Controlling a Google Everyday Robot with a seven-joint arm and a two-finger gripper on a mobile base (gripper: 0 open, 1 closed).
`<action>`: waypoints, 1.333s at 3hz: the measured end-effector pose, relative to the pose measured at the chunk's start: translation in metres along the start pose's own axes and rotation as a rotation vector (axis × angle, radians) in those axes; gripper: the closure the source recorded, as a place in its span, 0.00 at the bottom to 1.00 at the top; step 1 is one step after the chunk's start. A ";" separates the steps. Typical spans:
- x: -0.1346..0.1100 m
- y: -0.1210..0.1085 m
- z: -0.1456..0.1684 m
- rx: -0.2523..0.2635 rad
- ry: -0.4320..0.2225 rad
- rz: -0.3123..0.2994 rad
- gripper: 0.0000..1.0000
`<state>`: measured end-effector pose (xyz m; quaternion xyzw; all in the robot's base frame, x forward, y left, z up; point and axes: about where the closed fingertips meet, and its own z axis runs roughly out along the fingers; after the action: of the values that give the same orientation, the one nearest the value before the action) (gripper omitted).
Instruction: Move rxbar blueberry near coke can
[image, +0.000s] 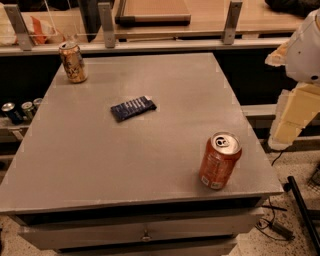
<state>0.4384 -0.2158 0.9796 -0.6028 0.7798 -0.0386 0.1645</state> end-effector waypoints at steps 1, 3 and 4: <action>0.000 -0.001 0.000 0.003 -0.001 -0.001 0.00; -0.001 -0.039 0.015 0.051 0.000 -0.032 0.00; -0.004 -0.060 0.030 0.073 -0.032 -0.029 0.00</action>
Offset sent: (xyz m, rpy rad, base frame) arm 0.0408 -0.0061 -0.0046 -0.0338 -0.0379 0.0326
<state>0.5038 -0.2244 0.9678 -0.6083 0.7662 -0.0598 0.1982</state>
